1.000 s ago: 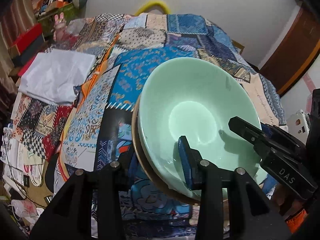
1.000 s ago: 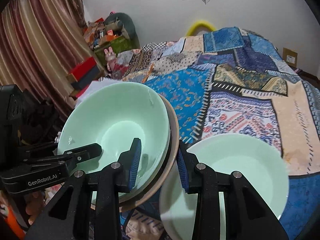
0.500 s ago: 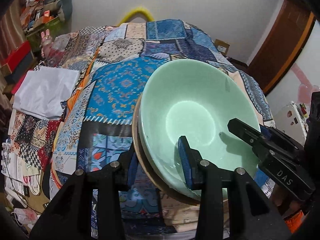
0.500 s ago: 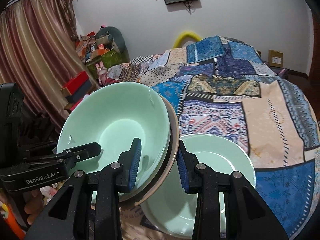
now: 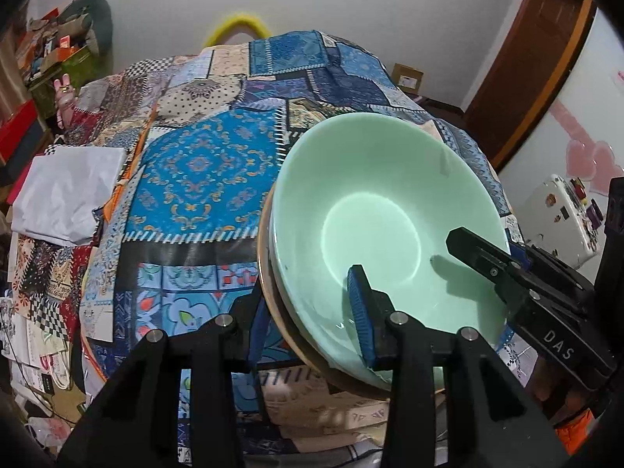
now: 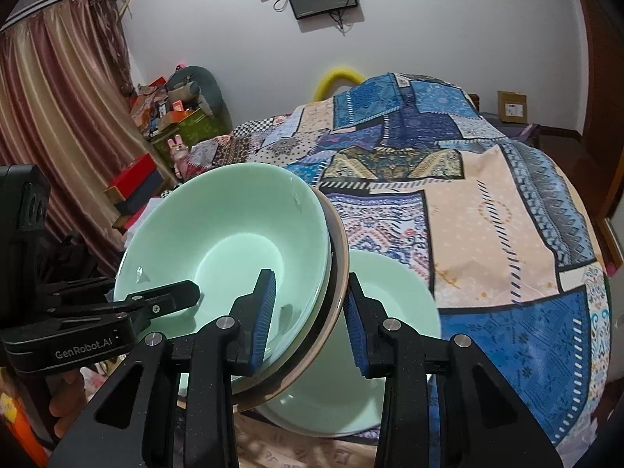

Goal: Organize plates and bowls
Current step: 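Settle the mint green bowl into the white bowl and open both tools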

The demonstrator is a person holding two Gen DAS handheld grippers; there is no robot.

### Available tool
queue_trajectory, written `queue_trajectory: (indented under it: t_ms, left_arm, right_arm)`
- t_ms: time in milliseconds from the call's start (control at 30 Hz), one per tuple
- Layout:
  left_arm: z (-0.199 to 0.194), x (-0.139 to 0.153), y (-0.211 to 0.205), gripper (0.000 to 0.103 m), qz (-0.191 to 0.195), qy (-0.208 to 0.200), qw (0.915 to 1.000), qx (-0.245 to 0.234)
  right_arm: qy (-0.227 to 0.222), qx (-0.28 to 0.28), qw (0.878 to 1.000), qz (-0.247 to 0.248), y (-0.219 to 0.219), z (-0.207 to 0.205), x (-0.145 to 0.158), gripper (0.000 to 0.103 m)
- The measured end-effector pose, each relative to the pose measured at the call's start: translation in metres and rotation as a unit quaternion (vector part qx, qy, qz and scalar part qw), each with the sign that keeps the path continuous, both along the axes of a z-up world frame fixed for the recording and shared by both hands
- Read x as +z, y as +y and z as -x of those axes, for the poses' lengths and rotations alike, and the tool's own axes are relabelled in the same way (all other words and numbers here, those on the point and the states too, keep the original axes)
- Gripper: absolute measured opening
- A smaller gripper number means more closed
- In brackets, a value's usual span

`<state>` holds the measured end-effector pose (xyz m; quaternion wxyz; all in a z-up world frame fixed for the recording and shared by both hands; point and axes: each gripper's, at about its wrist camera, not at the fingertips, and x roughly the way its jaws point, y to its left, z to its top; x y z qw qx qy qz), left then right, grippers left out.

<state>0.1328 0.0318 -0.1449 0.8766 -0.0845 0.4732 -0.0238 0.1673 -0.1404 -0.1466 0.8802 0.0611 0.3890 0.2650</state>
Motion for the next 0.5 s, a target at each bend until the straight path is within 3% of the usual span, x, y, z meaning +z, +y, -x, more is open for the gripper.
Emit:
queue_trajectory:
  t_ms: [500]
  left_arm:
    - [-0.023,-0.032,-0.029,0.038,-0.003,0.037,0.9991,-0.020]
  right_arm:
    - [0.038,-0.019,0.999,0.003,-0.024,-0.007,-0.030,0.032]
